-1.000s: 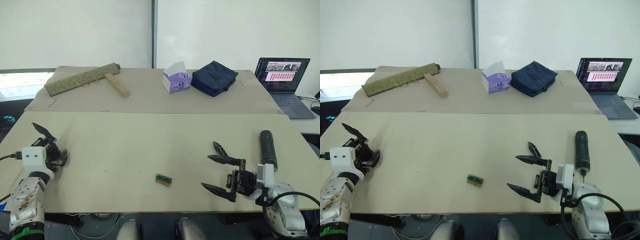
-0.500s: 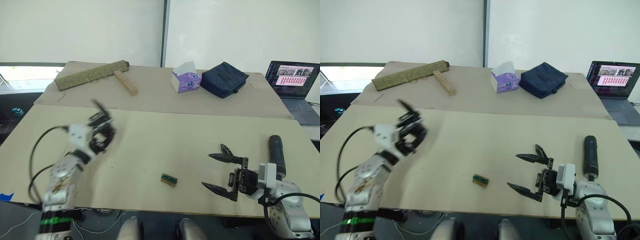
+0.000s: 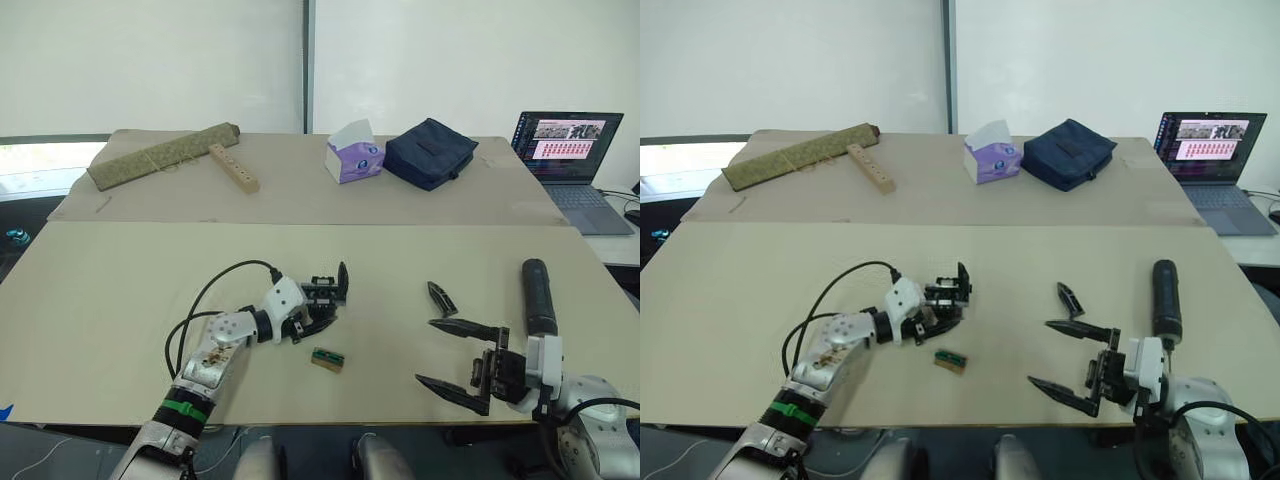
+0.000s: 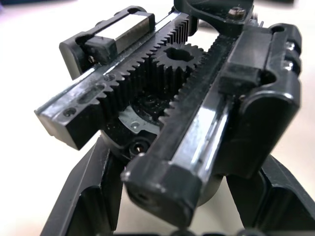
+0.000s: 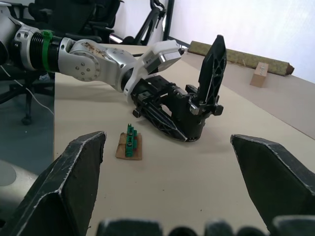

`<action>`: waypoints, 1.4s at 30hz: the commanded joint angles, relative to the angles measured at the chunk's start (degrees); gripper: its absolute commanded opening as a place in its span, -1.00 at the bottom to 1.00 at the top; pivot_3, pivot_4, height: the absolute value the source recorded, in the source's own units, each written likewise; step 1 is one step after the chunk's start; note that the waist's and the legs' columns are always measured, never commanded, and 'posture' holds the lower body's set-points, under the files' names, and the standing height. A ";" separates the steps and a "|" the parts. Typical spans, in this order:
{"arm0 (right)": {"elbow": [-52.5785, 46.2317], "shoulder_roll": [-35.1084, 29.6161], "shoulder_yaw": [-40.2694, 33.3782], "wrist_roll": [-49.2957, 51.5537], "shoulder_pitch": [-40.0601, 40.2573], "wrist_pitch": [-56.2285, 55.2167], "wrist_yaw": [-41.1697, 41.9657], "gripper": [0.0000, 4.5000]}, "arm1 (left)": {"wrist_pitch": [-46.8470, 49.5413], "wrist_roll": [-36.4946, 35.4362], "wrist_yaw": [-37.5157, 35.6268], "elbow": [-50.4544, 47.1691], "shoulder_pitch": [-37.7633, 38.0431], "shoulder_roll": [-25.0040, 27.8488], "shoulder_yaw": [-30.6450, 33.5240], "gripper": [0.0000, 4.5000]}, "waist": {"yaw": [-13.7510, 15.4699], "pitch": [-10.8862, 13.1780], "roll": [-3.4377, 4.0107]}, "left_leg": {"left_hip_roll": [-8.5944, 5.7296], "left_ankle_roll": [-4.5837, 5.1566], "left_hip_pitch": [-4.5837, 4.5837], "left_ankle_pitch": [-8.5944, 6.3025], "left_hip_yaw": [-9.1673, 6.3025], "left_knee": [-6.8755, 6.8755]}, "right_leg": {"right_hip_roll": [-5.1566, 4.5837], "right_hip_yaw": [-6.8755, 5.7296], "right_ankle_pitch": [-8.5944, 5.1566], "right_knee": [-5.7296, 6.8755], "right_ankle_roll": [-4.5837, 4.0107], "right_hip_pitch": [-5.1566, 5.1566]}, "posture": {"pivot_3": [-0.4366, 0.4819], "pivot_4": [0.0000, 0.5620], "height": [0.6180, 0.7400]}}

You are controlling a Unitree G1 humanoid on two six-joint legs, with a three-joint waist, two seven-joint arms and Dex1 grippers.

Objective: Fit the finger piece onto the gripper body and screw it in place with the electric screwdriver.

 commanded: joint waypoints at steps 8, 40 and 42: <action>-8.78 -1.38 -2.25 0.55 3.29 1.71 -5.46 1.00 | -3.86 2.76 -0.28 4.50 -3.47 -3.04 -0.21 0.07 | 0.94 -0.01 0.02 | -0.05 0.00 0.02 0.00 0.02 0.06 | -0.07 0.00 0.01 0.01 0.05 0.05 | -0.05 -0.47 1.00; -13.49 -1.08 -4.04 -1.14 8.58 1.80 -12.20 1.00 | -14.82 1.02 -25.97 35.61 -21.41 -4.21 2.82 0.96 | 1.01 -0.03 0.04 | -0.08 0.03 -0.07 -0.02 -0.03 0.12 | -0.04 -0.04 -0.02 -0.05 0.08 0.09 | -0.05 -0.47 1.00; -13.64 -0.90 -4.07 -1.31 9.12 1.67 -12.27 1.00 | -16.01 1.65 -26.17 35.92 -21.08 -4.13 2.67 0.73 | 1.00 -0.03 0.04 | -0.08 0.03 -0.05 -0.02 -0.03 0.11 | -0.04 -0.05 -0.02 -0.03 0.08 0.09 | -0.05 -0.47 1.00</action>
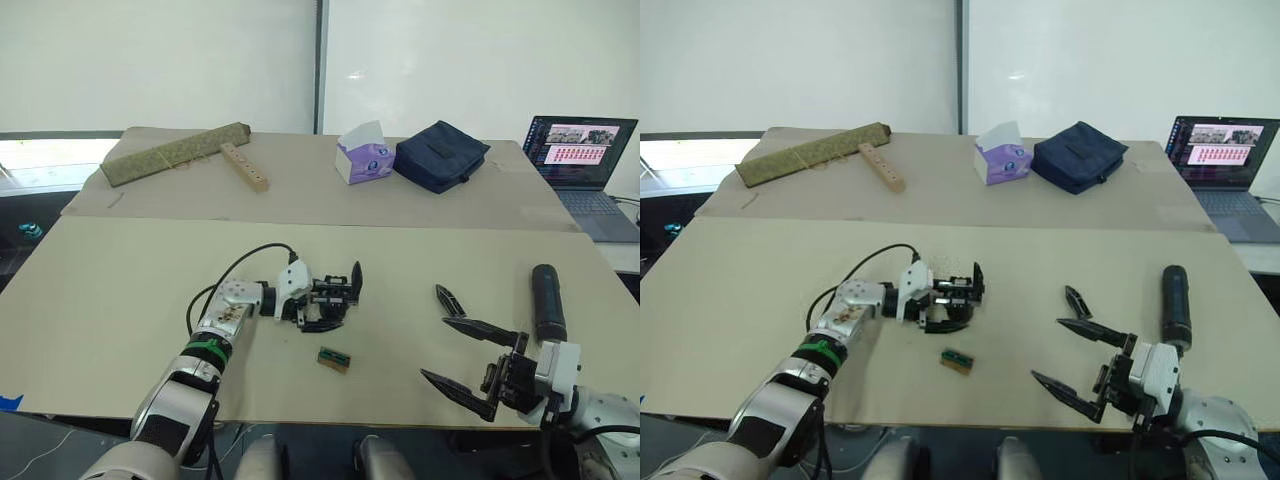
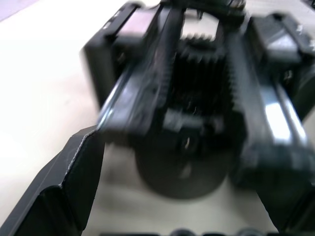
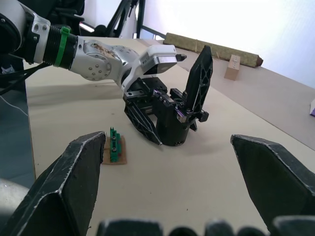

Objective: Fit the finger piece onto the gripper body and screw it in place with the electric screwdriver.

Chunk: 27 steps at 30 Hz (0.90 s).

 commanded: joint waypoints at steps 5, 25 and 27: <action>-1.73 0.65 -1.22 -0.41 1.41 -2.21 -0.52 1.00 | -0.81 -1.88 1.29 -5.71 3.12 0.63 2.79 0.05 | -0.28 0.00 0.00 | 0.01 0.00 0.02 0.00 -0.01 0.00 | 0.00 0.01 0.00 0.02 0.00 -0.01 | -0.05 -0.47 1.00; 1.49 0.35 -1.57 -0.93 -0.27 -4.24 0.61 1.00 | 28.70 3.39 38.75 -50.07 25.48 -4.62 2.46 0.05 | 0.00 0.02 0.02 | 0.03 0.01 0.03 -0.01 -0.03 0.01 | -0.02 0.02 -0.01 0.04 0.02 -0.02 | -0.05 -0.47 1.00; 0.64 -0.55 -1.72 -0.58 -1.04 -3.08 0.39 1.00 | 28.16 4.43 39.37 -49.48 25.68 -4.79 0.84 0.05 | 0.00 0.01 0.04 | 0.03 0.01 0.03 -0.01 -0.03 0.00 | -0.02 0.02 -0.01 0.04 0.01 -0.02 | -0.05 -0.47 1.00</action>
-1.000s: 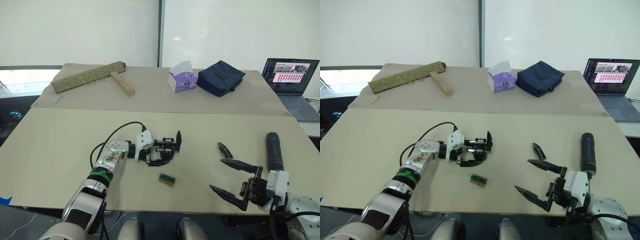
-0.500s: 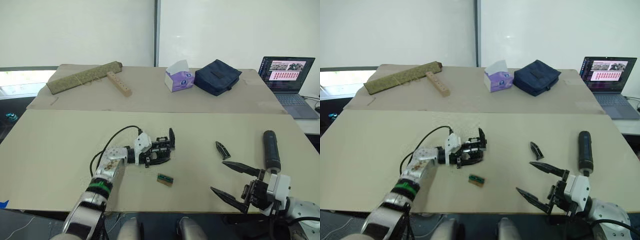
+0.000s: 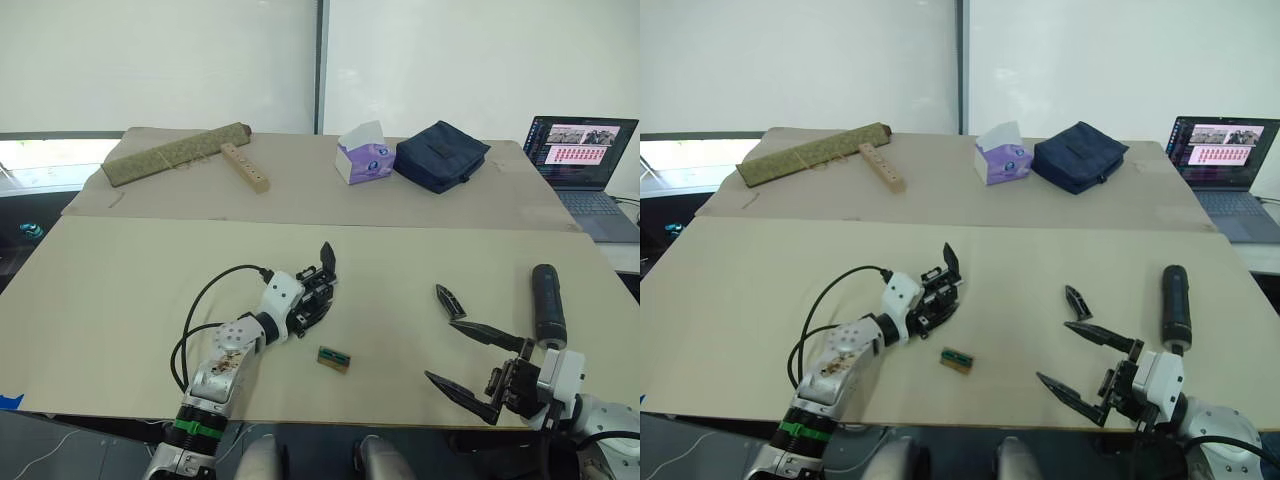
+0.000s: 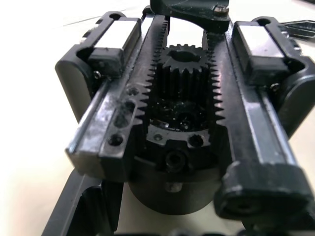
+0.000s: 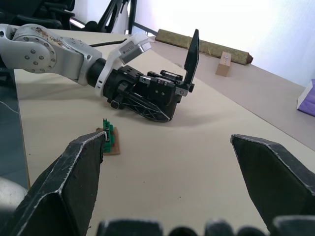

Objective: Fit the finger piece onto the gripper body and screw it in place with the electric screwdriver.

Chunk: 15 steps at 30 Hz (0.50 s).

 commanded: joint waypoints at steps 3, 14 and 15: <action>-2.78 -2.49 -1.36 1.19 -1.91 1.67 -0.69 1.00 | 0.49 0.18 -0.54 -3.41 -0.05 0.18 -2.96 0.27 | 0.04 -0.01 0.01 | -0.01 0.00 0.02 0.00 0.00 0.01 | -0.01 0.01 0.00 0.01 0.00 0.03 | -0.05 -0.47 1.00; -1.93 -2.89 -1.82 1.74 -3.30 2.83 -0.48 1.00 | -0.21 -5.65 -15.39 2.40 -3.52 11.93 -0.23 0.98 | -0.19 -0.04 0.06 | 0.02 0.00 0.06 0.00 0.00 -0.02 | 0.02 -0.01 -0.01 0.04 -0.03 0.01 | -0.05 -0.47 1.00; -1.89 -2.86 -1.83 1.75 -3.37 2.88 -0.42 1.00 | -0.46 -6.56 -18.14 4.08 -4.37 13.18 -0.22 0.98 | -0.17 -0.04 0.07 | 0.02 0.00 0.06 0.00 0.01 -0.01 | 0.02 -0.01 -0.01 0.04 -0.03 0.01 | -0.05 -0.47 1.00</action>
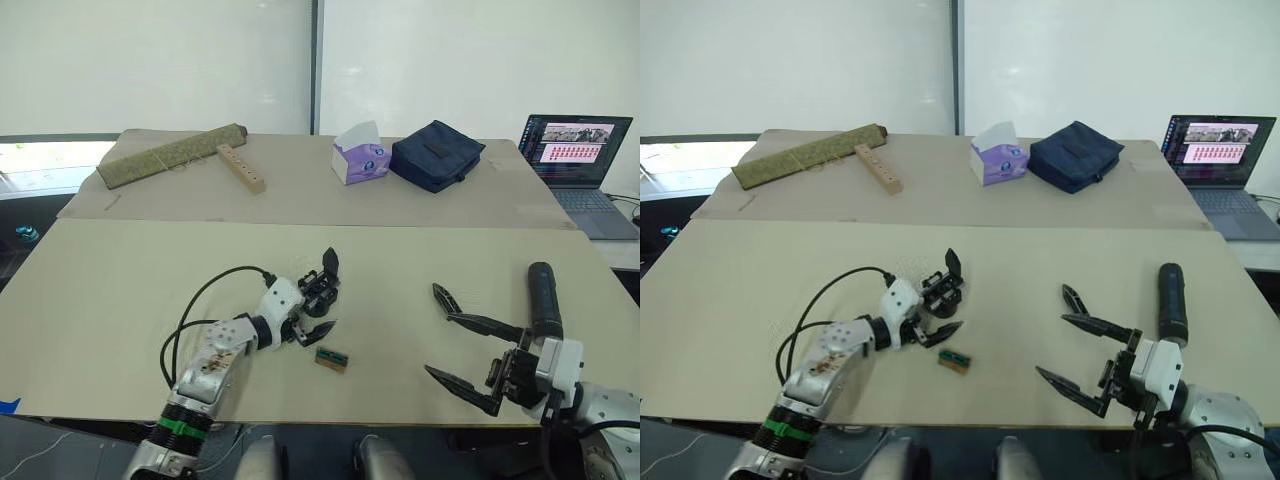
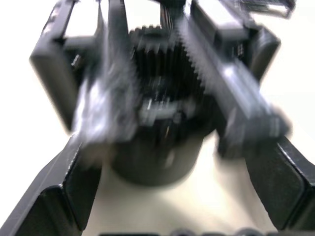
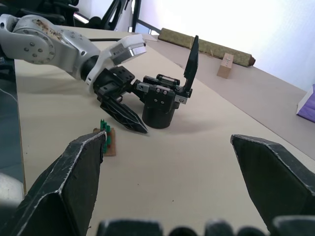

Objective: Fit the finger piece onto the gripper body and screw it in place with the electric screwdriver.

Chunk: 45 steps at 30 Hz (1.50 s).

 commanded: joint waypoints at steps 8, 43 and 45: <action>-0.77 -0.24 -1.11 1.06 -1.36 0.49 -0.17 1.00 | -20.13 -2.08 -22.85 26.41 -14.53 5.51 0.77 0.98 | 0.23 -0.01 0.01 | -0.02 0.00 -0.04 0.00 0.04 0.02 | 0.00 -0.02 -0.02 -0.03 -0.02 0.00 | -0.05 -0.47 1.00; 2.87 2.82 -2.79 -0.82 5.79 -7.07 2.57 1.00 | -8.50 2.87 -6.46 11.57 -14.30 -8.00 3.90 0.00 | 0.13 0.02 -0.01 | -0.03 0.03 -0.16 -0.02 -0.05 0.06 | -0.02 0.00 -0.02 -0.01 0.06 -0.04 | -0.05 -0.47 1.00; 3.20 2.86 -2.13 -1.08 5.27 -7.22 2.66 1.00 | -7.66 4.78 -4.89 8.01 -11.96 -7.96 1.43 0.00 | 0.09 0.02 0.00 | -0.03 0.03 -0.10 -0.02 -0.05 0.06 | -0.01 0.01 -0.02 0.01 0.06 -0.01 | -0.05 -0.47 1.00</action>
